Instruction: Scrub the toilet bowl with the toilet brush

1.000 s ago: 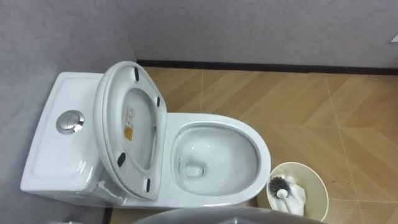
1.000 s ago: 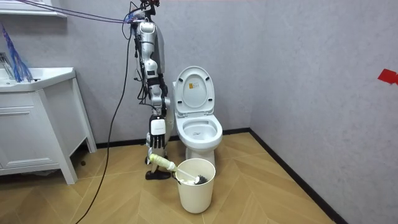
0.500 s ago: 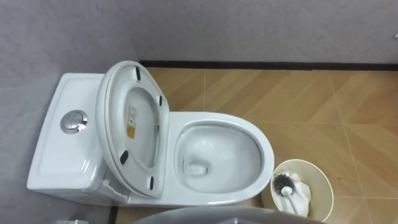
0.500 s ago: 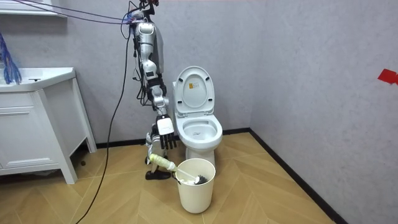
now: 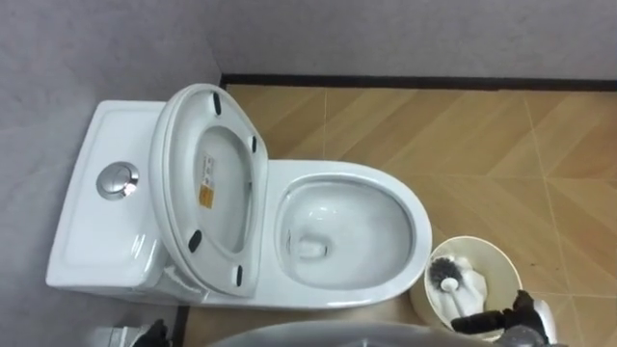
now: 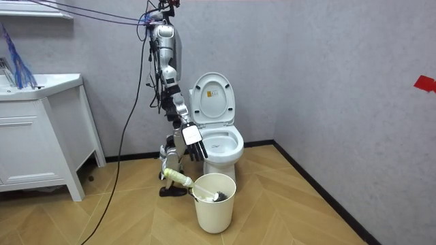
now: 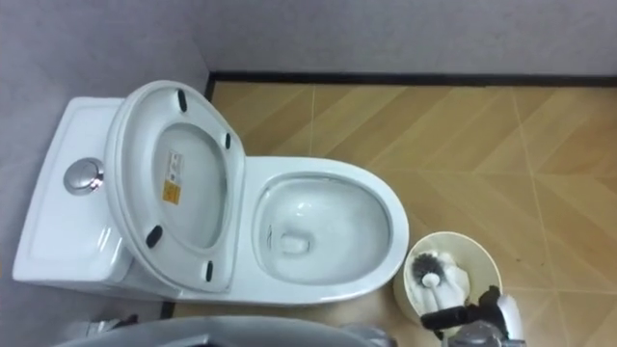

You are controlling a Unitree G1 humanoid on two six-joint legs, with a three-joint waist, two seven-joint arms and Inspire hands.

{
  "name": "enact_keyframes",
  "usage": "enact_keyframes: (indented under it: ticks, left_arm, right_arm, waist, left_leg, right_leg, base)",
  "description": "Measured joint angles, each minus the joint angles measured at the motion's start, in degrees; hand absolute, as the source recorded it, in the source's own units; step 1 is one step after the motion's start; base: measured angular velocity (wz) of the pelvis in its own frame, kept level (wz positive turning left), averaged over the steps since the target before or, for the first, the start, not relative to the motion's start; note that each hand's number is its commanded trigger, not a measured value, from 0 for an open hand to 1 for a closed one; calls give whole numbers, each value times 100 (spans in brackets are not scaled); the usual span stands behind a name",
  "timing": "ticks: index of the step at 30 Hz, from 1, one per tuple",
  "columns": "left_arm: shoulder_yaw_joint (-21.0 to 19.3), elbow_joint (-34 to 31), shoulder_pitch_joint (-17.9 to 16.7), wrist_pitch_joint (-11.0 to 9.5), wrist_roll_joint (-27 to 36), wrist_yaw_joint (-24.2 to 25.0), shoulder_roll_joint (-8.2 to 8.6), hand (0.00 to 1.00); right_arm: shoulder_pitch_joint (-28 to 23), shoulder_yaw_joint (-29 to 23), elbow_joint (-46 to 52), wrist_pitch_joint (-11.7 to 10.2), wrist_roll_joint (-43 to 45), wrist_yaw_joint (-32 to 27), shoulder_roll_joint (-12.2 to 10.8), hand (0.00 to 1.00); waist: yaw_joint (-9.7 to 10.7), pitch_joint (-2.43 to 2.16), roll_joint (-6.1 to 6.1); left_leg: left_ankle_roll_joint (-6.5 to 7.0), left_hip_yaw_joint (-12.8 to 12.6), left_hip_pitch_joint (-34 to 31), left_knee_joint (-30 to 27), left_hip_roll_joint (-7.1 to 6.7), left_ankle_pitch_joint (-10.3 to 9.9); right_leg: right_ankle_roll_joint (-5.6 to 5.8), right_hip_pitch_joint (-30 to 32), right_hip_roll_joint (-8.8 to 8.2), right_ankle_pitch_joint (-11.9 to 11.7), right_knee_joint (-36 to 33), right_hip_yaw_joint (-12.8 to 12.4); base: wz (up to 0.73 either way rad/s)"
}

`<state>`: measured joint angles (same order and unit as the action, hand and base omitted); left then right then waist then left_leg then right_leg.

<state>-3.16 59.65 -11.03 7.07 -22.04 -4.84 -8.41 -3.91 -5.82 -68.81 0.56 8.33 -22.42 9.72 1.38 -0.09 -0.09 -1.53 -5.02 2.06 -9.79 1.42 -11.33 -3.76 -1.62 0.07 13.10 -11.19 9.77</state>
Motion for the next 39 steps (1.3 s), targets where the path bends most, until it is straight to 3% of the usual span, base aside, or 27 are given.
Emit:
enact_keyframes:
  ticks: [6, 12, 17, 23, 30, 35, 39]
  left_arm:
    - [74, 19, 165, -213, 6, -191, -83, 0]
    - [261, 452, 799, -291, 274, -332, -135, 0]
    - [302, 576, 1247, -286, 486, -371, -151, 0]
    - [561, 563, 1397, -276, 626, -532, -210, 0]
    - [830, 437, 1585, -255, 694, -656, -217, 0]
    - [1009, 280, 2024, -292, 1248, -793, -221, 0]
    - [1021, -16, 2051, -345, 1498, -837, -234, 0]
  right_arm:
    - [-36, 12, -85, -73, -3, -304, 49, 0]
    - [638, 12, -611, -46, -268, -300, 211, 0]
    - [1316, 13, -943, 50, -613, -218, 320, 0]
    - [1456, 227, -977, 156, -1401, -165, 396, 0]
    - [1608, 268, -1022, 212, -1940, 115, 438, 0]
    - [2070, 537, -1128, 277, -2291, 410, 774, 0]
    - [2286, 687, -1116, 279, -2473, 514, 1007, 0]
  waist:
    - [71, -5, 64]
    - [54, 112, 121]
    - [-41, 140, 82]
    - [-159, 182, 17]
    - [-192, 196, 32]
    - [-354, 234, 67]
    - [-367, 235, 64]
  left_leg:
    - [6, -6, -633, -266, -7, -5]
    - [25, 21, -1467, -617, -24, -11]
    - [159, 6, -2422, -1267, -44, -74]
    - [245, 36, -3307, -1874, -117, -81]
    - [358, 158, -4362, -2623, -121, -194]
    - [392, 134, -4988, -2995, -142, -221]
    - [398, 131, -5310, -3126, -214, -203]
  right_leg:
    - [0, 565, -56, -19, -192, 71]
    - [-2, 1518, -150, -29, -782, 108]
    - [-30, 2466, -254, 11, -1368, 84]
    - [-4, 3347, -388, 94, -2007, 18]
    - [11, 4289, -519, 160, -2692, 98]
    - [14, 4927, -563, 145, -3073, 50]
    - [-22, 5285, -678, 196, -3317, 55]
  base:
    - [5]
    - [2]
    - [1]
    - [6]
    - [9]
    - [-2]
    - [9]
